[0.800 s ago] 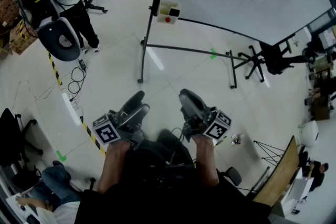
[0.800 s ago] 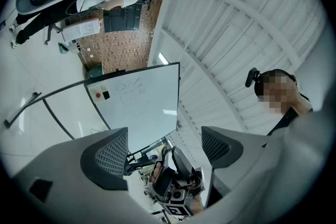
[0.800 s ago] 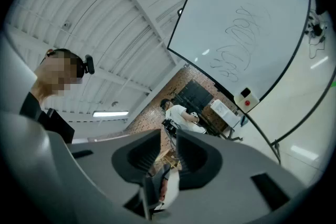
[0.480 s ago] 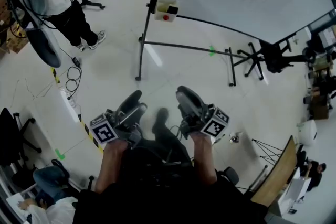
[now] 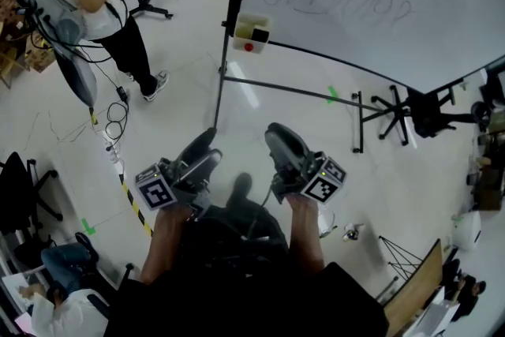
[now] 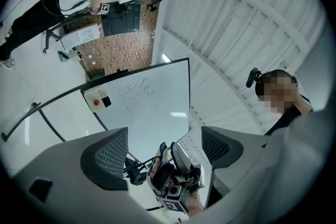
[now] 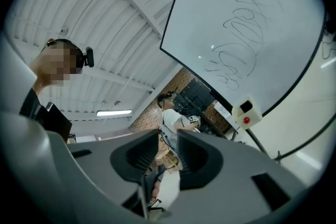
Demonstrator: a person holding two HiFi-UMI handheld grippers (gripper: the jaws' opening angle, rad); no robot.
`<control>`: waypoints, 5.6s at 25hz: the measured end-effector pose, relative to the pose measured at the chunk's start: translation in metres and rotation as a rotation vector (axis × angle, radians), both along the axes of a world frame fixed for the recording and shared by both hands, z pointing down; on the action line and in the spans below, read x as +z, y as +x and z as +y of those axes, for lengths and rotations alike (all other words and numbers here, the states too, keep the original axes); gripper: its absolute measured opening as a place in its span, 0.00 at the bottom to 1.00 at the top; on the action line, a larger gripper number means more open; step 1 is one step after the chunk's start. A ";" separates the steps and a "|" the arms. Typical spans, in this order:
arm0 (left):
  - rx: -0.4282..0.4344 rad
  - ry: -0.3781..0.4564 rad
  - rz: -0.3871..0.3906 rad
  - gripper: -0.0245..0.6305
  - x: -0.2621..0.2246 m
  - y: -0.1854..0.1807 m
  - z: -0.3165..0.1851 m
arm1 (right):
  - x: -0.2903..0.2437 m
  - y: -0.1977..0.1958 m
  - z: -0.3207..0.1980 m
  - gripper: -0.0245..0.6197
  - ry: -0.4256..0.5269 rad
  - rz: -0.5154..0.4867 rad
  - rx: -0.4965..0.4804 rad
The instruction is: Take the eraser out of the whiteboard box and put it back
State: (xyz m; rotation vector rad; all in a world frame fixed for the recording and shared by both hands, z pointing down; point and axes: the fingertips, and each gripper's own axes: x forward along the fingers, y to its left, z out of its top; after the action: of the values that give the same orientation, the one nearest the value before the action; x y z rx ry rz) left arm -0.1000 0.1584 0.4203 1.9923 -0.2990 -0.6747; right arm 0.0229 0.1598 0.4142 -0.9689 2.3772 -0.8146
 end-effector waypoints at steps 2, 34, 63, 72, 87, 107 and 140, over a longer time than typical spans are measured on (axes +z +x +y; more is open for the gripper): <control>-0.012 0.008 -0.006 0.69 -0.004 0.017 -0.010 | -0.002 0.017 -0.014 0.22 0.006 -0.003 -0.016; -0.033 -0.010 -0.042 0.69 0.005 0.103 -0.124 | 0.022 0.091 -0.125 0.27 -0.019 0.071 -0.070; 0.096 -0.109 0.009 0.69 0.051 0.051 -0.272 | 0.066 0.049 -0.269 0.36 -0.154 0.470 0.049; 0.019 -0.110 -0.035 0.69 0.052 0.074 -0.290 | 0.079 0.066 -0.303 0.38 -0.107 0.544 -0.039; -0.111 -0.131 -0.096 0.69 0.051 0.092 -0.302 | 0.125 0.084 -0.347 0.39 -0.058 0.809 -0.137; -0.133 -0.126 -0.096 0.69 0.050 0.085 -0.317 | 0.157 0.074 -0.350 0.38 0.075 1.263 -0.201; -0.052 -0.107 -0.050 0.69 0.035 0.099 -0.310 | 0.040 0.104 -0.343 0.30 0.106 0.674 0.020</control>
State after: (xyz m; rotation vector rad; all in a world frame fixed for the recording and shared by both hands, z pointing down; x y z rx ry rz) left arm -0.0007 -0.1520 0.4551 1.9069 -0.4097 -0.6291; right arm 0.1267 -0.1831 0.4538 -1.3824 2.9167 -0.3751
